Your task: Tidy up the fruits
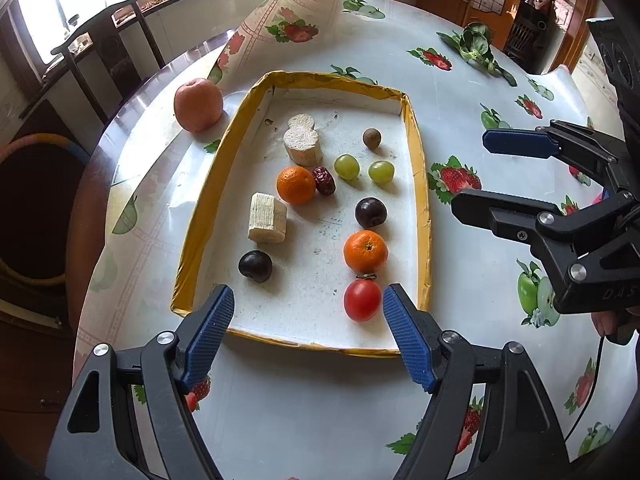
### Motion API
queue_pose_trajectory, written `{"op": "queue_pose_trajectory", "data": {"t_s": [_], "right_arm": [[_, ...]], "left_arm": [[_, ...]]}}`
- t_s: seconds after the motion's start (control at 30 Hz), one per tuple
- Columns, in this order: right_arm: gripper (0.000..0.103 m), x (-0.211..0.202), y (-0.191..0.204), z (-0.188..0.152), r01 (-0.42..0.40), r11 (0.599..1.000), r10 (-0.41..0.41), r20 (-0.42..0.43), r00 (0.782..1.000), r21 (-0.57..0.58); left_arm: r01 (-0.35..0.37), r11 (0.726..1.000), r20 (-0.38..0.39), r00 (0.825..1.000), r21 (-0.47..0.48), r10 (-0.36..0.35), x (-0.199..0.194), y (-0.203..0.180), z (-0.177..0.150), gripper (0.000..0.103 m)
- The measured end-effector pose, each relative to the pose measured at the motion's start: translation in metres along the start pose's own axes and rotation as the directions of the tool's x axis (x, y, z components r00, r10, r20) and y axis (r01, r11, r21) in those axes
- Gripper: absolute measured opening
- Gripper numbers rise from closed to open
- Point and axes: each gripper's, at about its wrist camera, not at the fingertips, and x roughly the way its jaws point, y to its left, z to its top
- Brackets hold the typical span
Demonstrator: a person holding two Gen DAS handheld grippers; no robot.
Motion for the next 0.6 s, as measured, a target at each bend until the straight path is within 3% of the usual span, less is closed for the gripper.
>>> {"op": "queue_pose_trajectory", "data": {"t_s": [0.6], "right_arm": [[0.082, -0.022, 0.019, -0.011, 0.022, 0.998, -0.022, 0.012, 1.000, -0.062]], "left_arm": [[0.006, 1.000, 0.016, 1.000, -0.011, -0.006, -0.018, 0.001, -0.017, 0.077]]}}
